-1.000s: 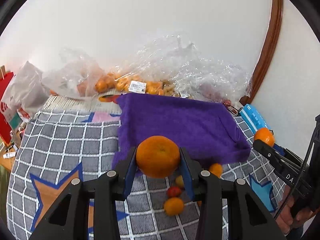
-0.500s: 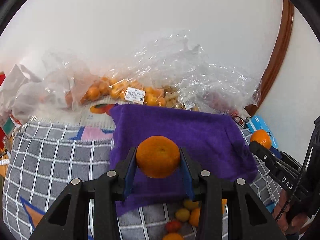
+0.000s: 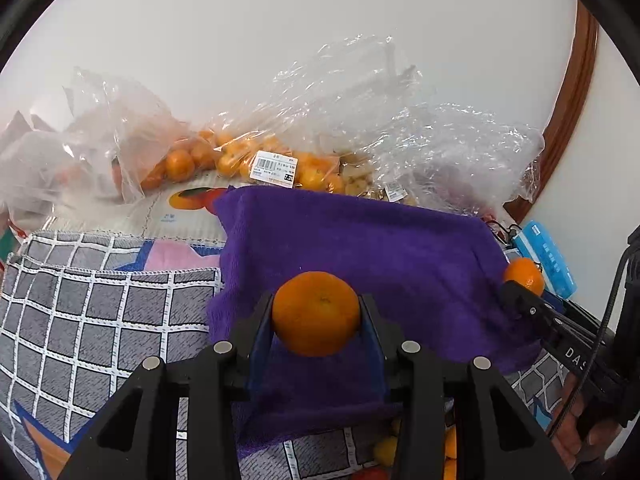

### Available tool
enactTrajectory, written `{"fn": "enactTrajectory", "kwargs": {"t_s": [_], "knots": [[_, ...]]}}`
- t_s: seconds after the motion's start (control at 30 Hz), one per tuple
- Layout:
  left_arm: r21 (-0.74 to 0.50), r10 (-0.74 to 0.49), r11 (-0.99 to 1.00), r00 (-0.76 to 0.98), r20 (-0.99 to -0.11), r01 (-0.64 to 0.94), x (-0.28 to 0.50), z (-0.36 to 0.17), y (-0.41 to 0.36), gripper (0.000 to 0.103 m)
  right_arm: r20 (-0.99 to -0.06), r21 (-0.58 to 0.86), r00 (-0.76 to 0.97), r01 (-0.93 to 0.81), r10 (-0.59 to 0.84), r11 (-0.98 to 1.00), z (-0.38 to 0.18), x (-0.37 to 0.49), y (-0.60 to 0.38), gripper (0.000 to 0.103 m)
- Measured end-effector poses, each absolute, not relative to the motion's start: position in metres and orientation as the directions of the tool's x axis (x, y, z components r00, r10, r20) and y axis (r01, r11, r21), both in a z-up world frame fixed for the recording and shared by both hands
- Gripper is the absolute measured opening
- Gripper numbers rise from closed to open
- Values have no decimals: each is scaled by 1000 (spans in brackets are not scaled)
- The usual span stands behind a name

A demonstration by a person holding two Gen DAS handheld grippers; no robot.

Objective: Organize fruits
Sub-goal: 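Lift both held oranges and carry them over the purple towel, then lower the oranges onto the purple towel and open both grippers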

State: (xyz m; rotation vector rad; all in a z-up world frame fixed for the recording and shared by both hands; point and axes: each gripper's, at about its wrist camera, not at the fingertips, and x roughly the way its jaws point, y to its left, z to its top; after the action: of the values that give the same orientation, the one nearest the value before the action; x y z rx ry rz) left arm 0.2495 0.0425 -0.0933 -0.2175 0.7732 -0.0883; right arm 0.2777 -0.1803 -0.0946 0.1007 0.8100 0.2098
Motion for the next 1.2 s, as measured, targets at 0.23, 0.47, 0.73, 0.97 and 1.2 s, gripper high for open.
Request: {"fn": "enactTrajectory", "kwargs": {"t_s": [0.23, 0.47, 0.73, 0.97, 1.2], "knots": [[-246, -172, 969, 722, -671, 3, 252, -101, 43, 39, -712, 177, 666, -133, 220, 975, -103, 280, -188, 43], [-259, -180, 966, 709, -682, -3, 257, -109, 45, 39, -749, 161, 627, -141, 213, 977, -121, 286, -180, 43], [-274, -193, 962, 690, -697, -8, 261, -116, 46, 39, -762, 155, 612, -145, 212, 977, -127, 288, -176, 43], [-275, -197, 961, 675, -711, -9, 263, -122, 45, 39, -777, 139, 594, -162, 209, 977, -132, 289, -169, 43], [-279, -202, 960, 658, -725, -13, 265, -128, 44, 39, -795, 139, 573, -151, 201, 979, -138, 292, -170, 43]]}}
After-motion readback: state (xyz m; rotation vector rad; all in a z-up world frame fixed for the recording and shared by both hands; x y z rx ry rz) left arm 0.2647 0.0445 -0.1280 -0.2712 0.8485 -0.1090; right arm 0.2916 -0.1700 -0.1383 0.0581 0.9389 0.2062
